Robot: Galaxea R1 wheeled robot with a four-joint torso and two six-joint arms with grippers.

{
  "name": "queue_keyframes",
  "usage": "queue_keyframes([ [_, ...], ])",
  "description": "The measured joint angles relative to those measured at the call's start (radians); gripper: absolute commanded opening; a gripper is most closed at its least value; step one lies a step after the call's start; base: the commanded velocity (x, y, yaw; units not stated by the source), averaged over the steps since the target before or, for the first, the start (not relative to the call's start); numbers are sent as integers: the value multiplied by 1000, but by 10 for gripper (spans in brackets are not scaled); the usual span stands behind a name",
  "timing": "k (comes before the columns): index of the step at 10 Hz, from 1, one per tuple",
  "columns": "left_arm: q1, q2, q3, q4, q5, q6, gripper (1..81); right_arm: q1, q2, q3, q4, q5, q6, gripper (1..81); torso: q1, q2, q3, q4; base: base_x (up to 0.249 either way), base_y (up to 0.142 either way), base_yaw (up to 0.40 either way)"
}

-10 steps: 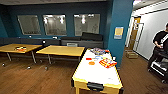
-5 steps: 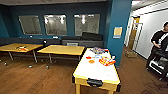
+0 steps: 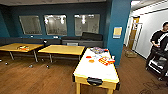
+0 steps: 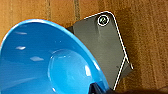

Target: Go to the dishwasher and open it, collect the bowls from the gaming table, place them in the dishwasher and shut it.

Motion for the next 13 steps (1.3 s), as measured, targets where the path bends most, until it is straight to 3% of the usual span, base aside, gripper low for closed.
queue_keyframes([
  [8, -6, 0, 0, 0, -1, 4, 10, 1, 12, -3, -7, 0, 0, 10, 1, 0, 0, 0, 0, 0, -14],
  [10, -6, 0, 0, 0, -4, 22, 10, 1, 12, -4, -8, 0, 0, 10, 1, 0, 0, 0, 0, 0, -296],
  [13, 6, 3, 0, 0, -5, 22, 10, 2, 11, -5, -8, 1, 0, 10, 1, 0, 0, 0, 0, 0, -379],
])
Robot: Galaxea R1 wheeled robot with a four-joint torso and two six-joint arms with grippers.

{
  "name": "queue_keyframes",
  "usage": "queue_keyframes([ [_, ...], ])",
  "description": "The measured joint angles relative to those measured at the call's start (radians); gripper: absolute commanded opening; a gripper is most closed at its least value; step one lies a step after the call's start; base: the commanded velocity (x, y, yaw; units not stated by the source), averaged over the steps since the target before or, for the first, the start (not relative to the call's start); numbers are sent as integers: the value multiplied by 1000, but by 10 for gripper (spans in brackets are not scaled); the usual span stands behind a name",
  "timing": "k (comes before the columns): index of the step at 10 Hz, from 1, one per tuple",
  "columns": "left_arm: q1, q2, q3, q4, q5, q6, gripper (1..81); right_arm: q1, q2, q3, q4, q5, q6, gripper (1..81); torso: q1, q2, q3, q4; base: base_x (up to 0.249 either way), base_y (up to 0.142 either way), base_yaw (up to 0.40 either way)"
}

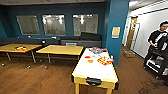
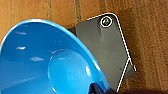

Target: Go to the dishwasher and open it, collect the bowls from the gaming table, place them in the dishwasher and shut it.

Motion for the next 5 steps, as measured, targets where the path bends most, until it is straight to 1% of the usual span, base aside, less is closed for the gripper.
queue_keyframes([
  [1, 10, 3, 0, 0, 9, 5, 10, 10, 1, -1, 0, 6, 0, 10, 1, 0, 0, 0, 0, 0, -400],
  [3, -13, 3, -3, 2, -4, 5, 10, -5, 9, -1, -1, -1, 0, 10, 1, 0, 0, 0, 0, 0, -400],
  [5, -12, 6, -2, 2, -1, 7, 10, -6, 9, -3, -1, 0, 0, 10, 1, 0, 0, 0, 0, 0, -400],
])
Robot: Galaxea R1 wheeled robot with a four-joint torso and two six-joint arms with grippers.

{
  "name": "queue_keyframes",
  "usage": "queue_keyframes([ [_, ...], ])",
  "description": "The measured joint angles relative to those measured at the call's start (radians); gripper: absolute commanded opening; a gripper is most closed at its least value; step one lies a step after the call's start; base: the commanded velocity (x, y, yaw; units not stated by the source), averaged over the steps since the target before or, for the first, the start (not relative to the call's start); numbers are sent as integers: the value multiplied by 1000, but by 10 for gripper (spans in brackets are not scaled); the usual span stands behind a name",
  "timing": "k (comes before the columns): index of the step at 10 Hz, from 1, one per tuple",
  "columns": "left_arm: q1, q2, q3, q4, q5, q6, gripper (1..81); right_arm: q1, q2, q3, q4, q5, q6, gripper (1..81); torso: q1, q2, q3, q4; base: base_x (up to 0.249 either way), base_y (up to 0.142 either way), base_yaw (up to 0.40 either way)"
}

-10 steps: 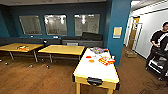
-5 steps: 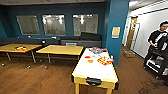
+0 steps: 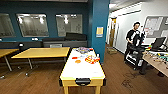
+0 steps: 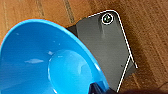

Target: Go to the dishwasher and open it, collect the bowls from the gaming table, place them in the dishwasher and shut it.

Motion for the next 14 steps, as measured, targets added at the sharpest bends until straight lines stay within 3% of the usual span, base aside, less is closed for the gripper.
queue_keyframes([
  [6, 3, -16, 1, 0, 5, 0, 10, -1, -9, -17, 0, 0, 0, 10, 0, 0, 0, 0, 0, 0, -400],
  [14, 14, -11, 5, 1, 3, 1, 10, -1, -36, 48, -18, 8, 1, 10, 0, 0, 0, 0, 0, 0, -400],
])
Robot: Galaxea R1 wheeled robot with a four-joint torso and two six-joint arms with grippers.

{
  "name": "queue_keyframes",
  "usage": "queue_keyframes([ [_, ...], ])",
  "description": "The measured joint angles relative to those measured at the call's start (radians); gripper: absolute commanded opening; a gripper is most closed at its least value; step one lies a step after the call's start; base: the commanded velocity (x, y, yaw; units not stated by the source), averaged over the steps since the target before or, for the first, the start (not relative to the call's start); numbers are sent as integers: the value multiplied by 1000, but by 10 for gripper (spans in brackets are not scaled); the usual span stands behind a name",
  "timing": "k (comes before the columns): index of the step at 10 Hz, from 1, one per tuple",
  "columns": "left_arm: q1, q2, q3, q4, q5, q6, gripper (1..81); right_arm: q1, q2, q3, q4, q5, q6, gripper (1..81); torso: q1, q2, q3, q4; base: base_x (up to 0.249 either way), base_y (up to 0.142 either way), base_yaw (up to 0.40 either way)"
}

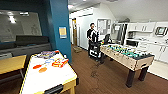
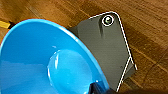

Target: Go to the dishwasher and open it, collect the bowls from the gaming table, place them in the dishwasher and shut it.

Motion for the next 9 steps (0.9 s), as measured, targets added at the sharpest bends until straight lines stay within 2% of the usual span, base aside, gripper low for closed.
queue_keyframes([
  [9, 0, 16, -1, 14, 0, 0, 10, 0, 7, -1, 0, 1, 0, 10, 0, 0, 0, 0, 0, 0, -400],
])
